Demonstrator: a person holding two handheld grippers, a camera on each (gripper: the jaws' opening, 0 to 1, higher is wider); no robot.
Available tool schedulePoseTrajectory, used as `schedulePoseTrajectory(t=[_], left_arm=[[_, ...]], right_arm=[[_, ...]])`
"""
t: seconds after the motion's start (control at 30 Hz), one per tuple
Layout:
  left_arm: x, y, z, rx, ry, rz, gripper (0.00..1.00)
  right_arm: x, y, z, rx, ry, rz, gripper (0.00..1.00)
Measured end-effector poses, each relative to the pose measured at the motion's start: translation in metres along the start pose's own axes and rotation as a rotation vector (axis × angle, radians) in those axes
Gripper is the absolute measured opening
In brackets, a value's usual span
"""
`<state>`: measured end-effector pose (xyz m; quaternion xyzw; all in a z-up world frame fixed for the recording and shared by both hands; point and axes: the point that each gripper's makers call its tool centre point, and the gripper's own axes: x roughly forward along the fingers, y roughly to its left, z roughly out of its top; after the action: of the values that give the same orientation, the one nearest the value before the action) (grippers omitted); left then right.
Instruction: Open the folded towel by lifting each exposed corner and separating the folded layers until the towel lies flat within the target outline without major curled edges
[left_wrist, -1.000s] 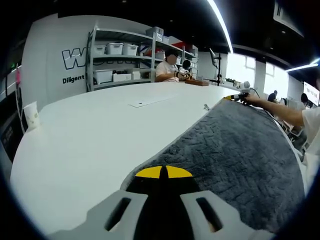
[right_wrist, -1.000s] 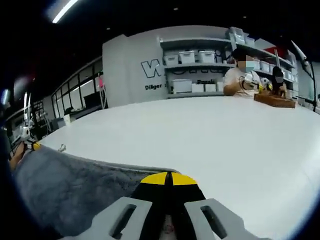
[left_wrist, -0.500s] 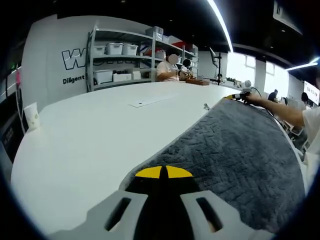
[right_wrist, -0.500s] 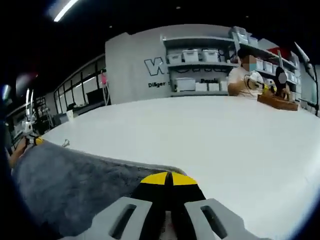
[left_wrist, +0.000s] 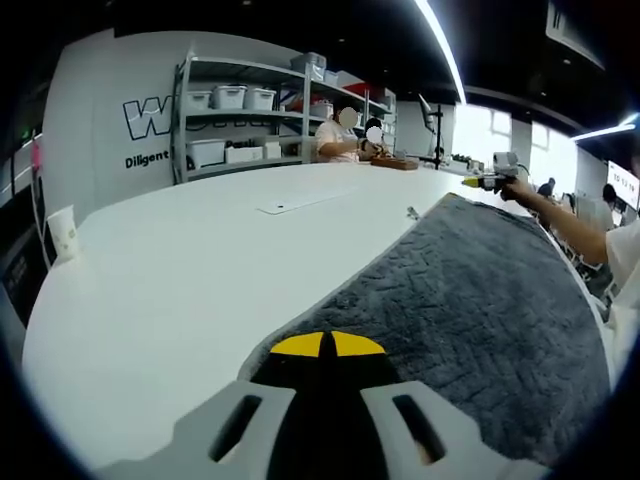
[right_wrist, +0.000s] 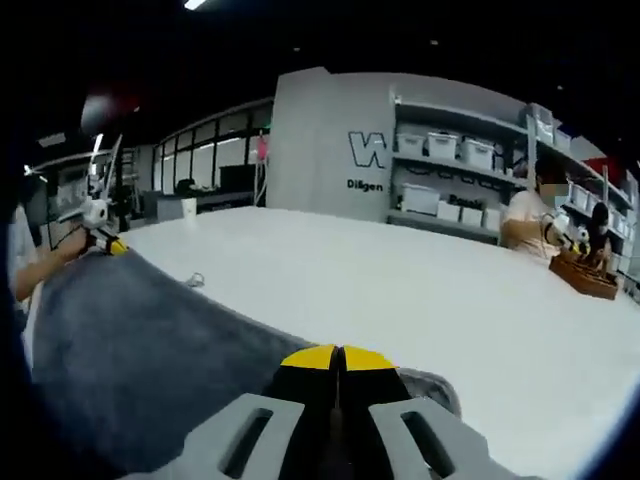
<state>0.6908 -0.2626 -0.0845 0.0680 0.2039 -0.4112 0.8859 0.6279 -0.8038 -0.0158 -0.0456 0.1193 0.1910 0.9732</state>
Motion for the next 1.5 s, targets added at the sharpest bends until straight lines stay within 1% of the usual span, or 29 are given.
schedulePoseTrajectory(t=[0.03,0.07,0.1,0.13,0.27,0.33,0.4,0.43,0.5,0.57,0.67,0.7,0.73,0.83,0.93,0.97,1.0,1.07,1.13,1.17,1.2,1.23,1.27,1.3,1.37,1.4,1.47,1.5], left_arm=[[0.000,0.000,0.000,-0.001,-0.002,-0.001,0.01],[0.000,-0.001,0.000,0.004,-0.003,-0.003,0.01],[0.000,-0.002,0.000,0.004,-0.004,-0.004,0.01],[-0.001,-0.002,0.000,0.004,-0.004,-0.005,0.01],[0.000,-0.002,0.001,0.022,-0.002,-0.001,0.01],[0.001,-0.003,0.002,0.046,0.002,0.006,0.01],[0.001,-0.006,0.006,0.056,-0.010,0.000,0.01],[0.000,-0.008,0.013,0.068,-0.042,-0.010,0.01],[-0.004,-0.009,0.020,0.088,-0.062,0.000,0.01],[-0.006,-0.012,0.025,0.109,-0.072,0.011,0.01],[-0.012,-0.015,0.033,0.115,-0.094,0.008,0.01],[-0.015,-0.017,0.038,0.111,-0.112,0.007,0.01],[-0.016,-0.018,0.039,0.111,-0.119,0.006,0.01],[-0.025,-0.030,0.049,0.125,-0.150,-0.014,0.01],[-0.034,-0.041,0.054,0.134,-0.167,-0.026,0.01],[-0.038,-0.044,0.054,0.142,-0.170,-0.029,0.01],[-0.041,-0.046,0.054,0.146,-0.169,-0.031,0.01],[-0.049,-0.052,0.054,0.155,-0.173,-0.033,0.01],[-0.060,-0.059,0.052,0.158,-0.177,-0.035,0.01],[-0.064,-0.061,0.051,0.164,-0.183,-0.032,0.01],[-0.068,-0.064,0.050,0.169,-0.187,-0.029,0.01],[-0.073,-0.069,0.048,0.169,-0.189,-0.031,0.01],[-0.077,-0.073,0.046,0.171,-0.189,-0.036,0.01],[-0.081,-0.076,0.044,0.173,-0.190,-0.037,0.01],[-0.090,-0.083,0.039,0.157,-0.201,-0.048,0.01],[-0.095,-0.087,0.038,0.141,-0.200,-0.057,0.01],[-0.105,-0.093,0.037,0.146,-0.201,-0.051,0.01],[-0.109,-0.096,0.036,0.151,-0.198,-0.050,0.01]], right_arm=[[-0.003,0.014,0.007,0.009,-0.029,0.038,0.00],[-0.005,0.024,0.009,0.024,-0.035,0.063,0.00],[-0.008,0.038,0.015,0.021,-0.057,0.098,0.00],[-0.011,0.047,0.019,0.007,-0.071,0.110,0.00],[-0.021,0.089,0.025,-0.036,-0.084,0.205,0.00],[-0.026,0.097,0.024,-0.024,-0.075,0.201,0.00],[-0.033,0.106,0.028,-0.033,-0.093,0.220,0.00],[-0.036,0.109,0.030,-0.036,-0.098,0.222,0.00],[-0.044,0.114,0.036,-0.059,-0.120,0.228,0.00],[-0.053,0.111,0.038,-0.103,-0.124,0.211,0.00],[-0.069,0.106,0.040,-0.101,-0.135,0.190,0.00],[-0.075,0.102,0.039,-0.110,-0.141,0.174,0.00],[-0.080,0.100,0.039,-0.109,-0.144,0.171,0.00],[-0.094,0.098,0.033,-0.111,-0.146,0.168,0.00],[-0.107,0.092,0.027,-0.136,-0.166,0.138,0.00],[-0.110,0.090,0.023,-0.154,-0.159,0.137,0.00],[-0.117,0.093,0.015,-0.194,-0.134,0.188,0.00],[-0.125,0.086,0.010,-0.143,-0.136,0.179,0.00],[-0.133,0.083,0.001,-0.147,-0.122,0.196,0.00],[-0.138,0.077,-0.004,-0.144,-0.119,0.193,0.00],[-0.142,0.071,-0.014,-0.111,-0.086,0.191,0.00],[-0.144,0.070,-0.020,-0.107,-0.065,0.202,0.00],[-0.150,0.068,-0.030,-0.110,-0.019,0.219,0.00],[-0.153,0.066,-0.034,-0.106,-0.009,0.220,0.00],[-0.160,0.063,-0.036,-0.101,-0.019,0.227,0.00],[-0.163,0.061,-0.037,-0.085,-0.016,0.232,0.00],[-0.169,0.054,-0.042,-0.037,-0.009,0.223,0.00],[-0.173,0.051,-0.047,-0.026,0.008,0.218,0.00]])
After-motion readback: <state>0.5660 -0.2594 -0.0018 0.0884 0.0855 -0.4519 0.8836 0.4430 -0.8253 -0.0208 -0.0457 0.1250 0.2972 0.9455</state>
